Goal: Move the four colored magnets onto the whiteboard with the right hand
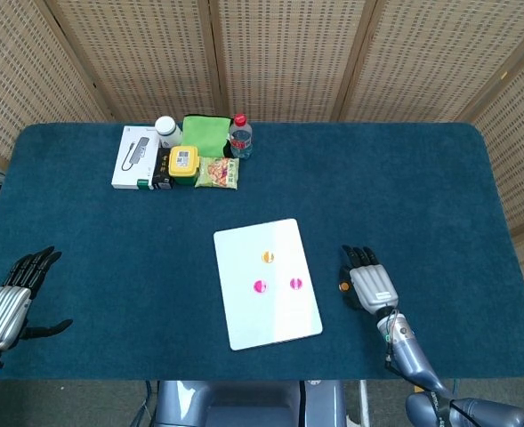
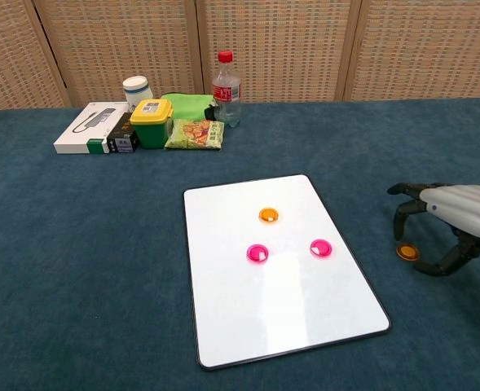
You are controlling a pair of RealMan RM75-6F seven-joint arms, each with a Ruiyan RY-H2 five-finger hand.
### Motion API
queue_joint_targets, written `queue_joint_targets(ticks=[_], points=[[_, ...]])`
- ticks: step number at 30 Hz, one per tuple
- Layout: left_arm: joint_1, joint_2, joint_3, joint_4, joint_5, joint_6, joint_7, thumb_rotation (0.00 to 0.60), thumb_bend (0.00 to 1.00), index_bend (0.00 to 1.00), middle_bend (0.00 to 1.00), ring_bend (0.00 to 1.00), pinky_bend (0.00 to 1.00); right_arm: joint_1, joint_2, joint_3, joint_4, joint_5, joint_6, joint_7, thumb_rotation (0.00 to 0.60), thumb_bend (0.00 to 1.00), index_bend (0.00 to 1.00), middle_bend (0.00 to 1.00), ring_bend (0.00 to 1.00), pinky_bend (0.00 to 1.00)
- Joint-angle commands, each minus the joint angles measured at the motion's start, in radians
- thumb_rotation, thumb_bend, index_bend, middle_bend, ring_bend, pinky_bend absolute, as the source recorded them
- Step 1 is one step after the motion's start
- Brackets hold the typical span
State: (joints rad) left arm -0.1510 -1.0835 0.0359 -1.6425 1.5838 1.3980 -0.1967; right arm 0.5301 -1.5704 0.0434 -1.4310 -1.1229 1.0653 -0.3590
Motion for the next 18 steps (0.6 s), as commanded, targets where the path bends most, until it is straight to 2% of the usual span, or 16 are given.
queue_joint_targets(ticks=[1, 18], points=[[0.0, 0.0, 0.0, 0.0, -0.001, -0.001, 0.001, 0.6, 0.0, 0.0, 0.0, 0.0, 0.0, -0.001, -0.006, 0.006, 0.009, -0.002, -0.005, 0.003, 0.6, 0.34, 0.4, 0.04, 0.0, 0.0], [0.001, -0.001, -0.001, -0.002, -0.004, 0.0, 0.005, 0.6, 0.0, 0.0, 0.0, 0.0, 0.0, -0.001, -0.013, 0.027, 0.032, 0.008, -0.04, 0.005, 0.6, 0.34, 0.39, 0.04, 0.0, 0.0]])
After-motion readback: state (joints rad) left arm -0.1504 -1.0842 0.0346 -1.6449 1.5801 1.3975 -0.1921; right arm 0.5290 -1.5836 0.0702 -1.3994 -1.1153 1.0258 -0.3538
